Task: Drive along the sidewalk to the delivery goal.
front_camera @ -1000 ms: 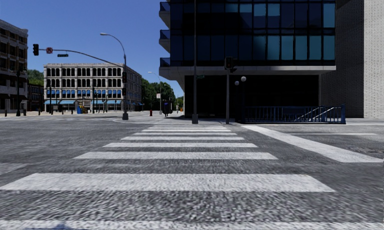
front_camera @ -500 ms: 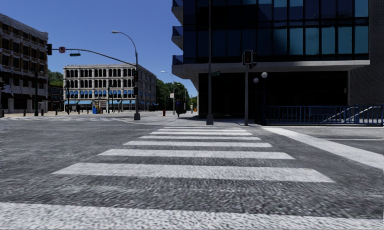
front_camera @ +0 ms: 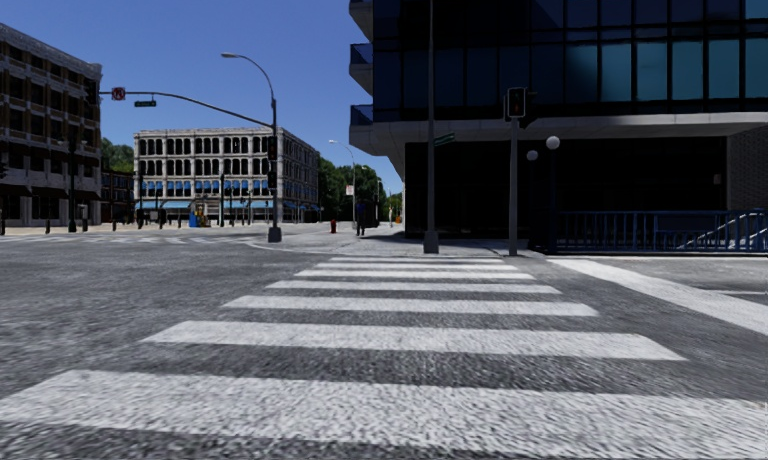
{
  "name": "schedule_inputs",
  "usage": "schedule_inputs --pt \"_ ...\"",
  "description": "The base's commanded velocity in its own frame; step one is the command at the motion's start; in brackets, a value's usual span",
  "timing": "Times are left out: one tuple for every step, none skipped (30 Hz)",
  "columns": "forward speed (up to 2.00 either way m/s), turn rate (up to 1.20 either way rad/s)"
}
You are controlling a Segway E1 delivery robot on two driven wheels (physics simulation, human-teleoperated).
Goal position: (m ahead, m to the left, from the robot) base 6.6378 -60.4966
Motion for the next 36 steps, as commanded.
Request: schedule_inputs --pt "1.75 0.00" --pt "1.75 0.13" --pt "1.75 0.37" --pt "1.75 0.37" --pt "1.75 0.55" --pt "1.75 0.60" --pt "1.75 0.62" --pt "1.75 0.16" --pt "1.75 0.05" --pt "1.75 0.05" --pt "1.75 0.02" --pt "1.75 0.01" --pt "1.75 0.00" --pt "1.75 0.00" --pt "1.75 0.00" --pt "1.75 0.00" --pt "1.75 0.00" --pt "1.75 0.00" --pt "1.75 0.00" --pt "1.75 0.00" --pt "1.75 0.00" --pt "1.75 0.00" --pt "1.75 0.00" --pt "1.75 0.00" --pt "1.75 0.00" --pt "1.75 0.00" --pt "1.75 0.00" --pt "1.75 0.00" --pt "1.75 0.00" --pt "1.75 0.00" --pt "1.75 0.00" --pt "1.75 0.00" --pt "1.75 0.00" --pt "1.75 0.00" --pt "1.75 0.00" --pt "1.75 0.00"
